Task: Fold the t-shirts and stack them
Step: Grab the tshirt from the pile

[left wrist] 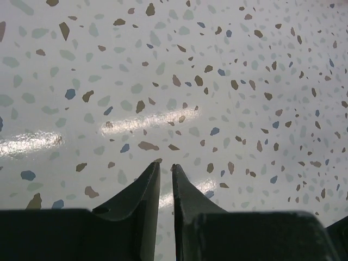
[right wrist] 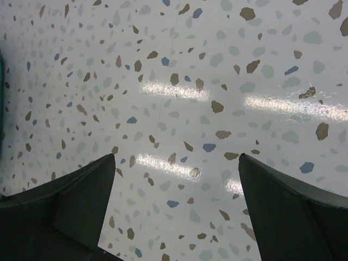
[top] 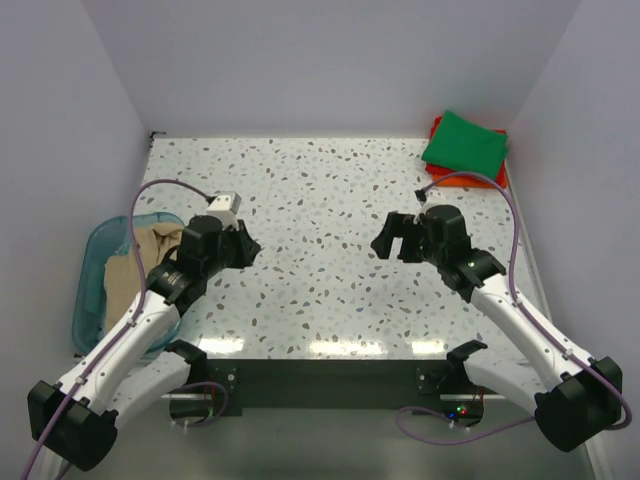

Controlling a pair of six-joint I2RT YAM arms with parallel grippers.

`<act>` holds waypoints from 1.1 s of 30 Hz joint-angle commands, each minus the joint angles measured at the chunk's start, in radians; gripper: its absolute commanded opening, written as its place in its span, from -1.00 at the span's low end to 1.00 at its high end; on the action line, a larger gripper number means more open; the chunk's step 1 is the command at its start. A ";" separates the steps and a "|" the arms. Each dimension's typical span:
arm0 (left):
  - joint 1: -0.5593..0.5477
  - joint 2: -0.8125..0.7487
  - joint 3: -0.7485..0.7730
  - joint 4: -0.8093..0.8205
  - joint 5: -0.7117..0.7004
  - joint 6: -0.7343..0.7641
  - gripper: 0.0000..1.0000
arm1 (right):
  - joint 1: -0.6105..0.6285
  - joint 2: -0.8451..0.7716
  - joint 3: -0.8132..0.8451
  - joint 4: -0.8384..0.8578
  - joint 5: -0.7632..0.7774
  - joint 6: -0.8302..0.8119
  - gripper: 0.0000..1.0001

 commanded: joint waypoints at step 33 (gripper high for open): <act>0.712 0.421 0.313 -0.117 -0.327 -0.198 0.34 | 0.007 0.003 -0.034 0.040 -0.145 0.006 0.97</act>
